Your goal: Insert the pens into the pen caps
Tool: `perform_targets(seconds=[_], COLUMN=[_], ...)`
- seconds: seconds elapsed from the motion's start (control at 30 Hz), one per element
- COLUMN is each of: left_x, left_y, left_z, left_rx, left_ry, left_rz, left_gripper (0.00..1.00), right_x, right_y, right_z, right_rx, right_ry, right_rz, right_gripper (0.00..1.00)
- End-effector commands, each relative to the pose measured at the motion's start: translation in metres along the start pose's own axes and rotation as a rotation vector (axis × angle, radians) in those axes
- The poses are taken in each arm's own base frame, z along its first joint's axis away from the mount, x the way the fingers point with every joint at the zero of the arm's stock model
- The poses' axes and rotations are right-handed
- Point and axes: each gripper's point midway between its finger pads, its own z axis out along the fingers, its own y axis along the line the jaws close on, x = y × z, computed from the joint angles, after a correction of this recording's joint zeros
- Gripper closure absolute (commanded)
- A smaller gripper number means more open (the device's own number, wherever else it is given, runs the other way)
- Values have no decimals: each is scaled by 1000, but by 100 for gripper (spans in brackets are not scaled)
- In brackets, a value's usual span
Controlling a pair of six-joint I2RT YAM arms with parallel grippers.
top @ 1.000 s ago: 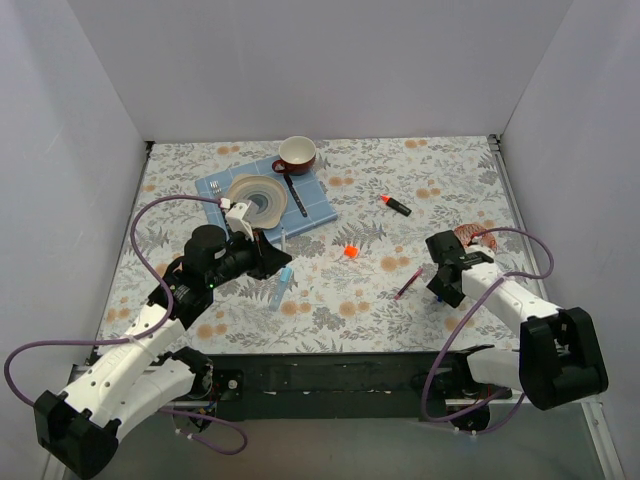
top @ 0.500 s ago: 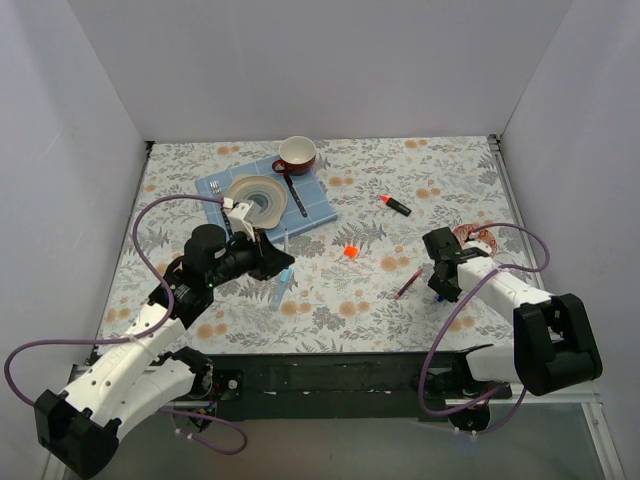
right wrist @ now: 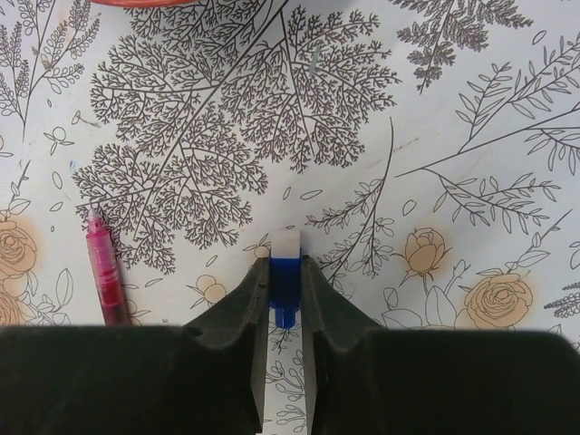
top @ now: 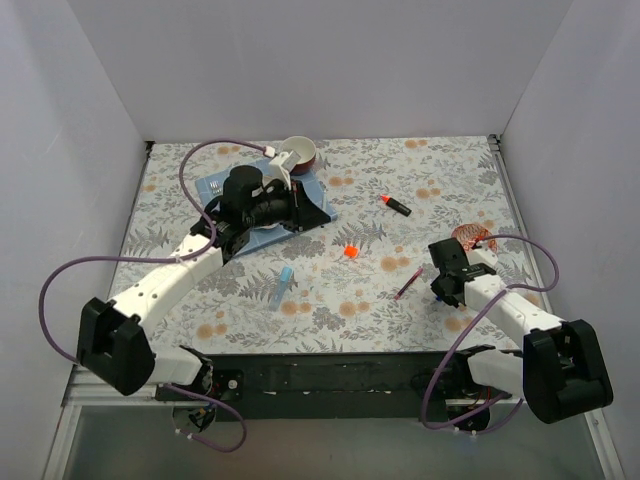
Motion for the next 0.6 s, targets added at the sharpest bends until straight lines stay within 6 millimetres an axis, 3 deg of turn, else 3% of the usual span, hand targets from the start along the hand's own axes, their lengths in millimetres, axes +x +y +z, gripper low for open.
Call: perform_targets(seconds=[0.0,0.07,0.17,0.27,0.5,0.53,0.57], left_x=[44,60,74,87,99,101,102], left_y=[-1,-1,-20,-31,-46,-45,-46], left_z=[12,8,10,11,12,13,13], left_rx=[138,155,164,187,268,269,273], left_ry=[120,144,162,201,247,253,255], left_rz=[-55,-74,37,66,49,40,35], left_gripper=[100,100,100,100,100,100,100], right_x=[14,2,-25,-47,-69,-59,-65], right_y=[-21,-13,16,58,138,150,164], right_z=[-1,-9,-31,-60,-149,-169,-188], right_rx=[70,48,-82,-325,-848,-972,-1087], right_ry=[58,37,-22,-84,-121,-76,-110], right_rz=[-36,-58,-56,-85,-179,-206,-195], right_gripper=[99,99,99,99,99,99,99])
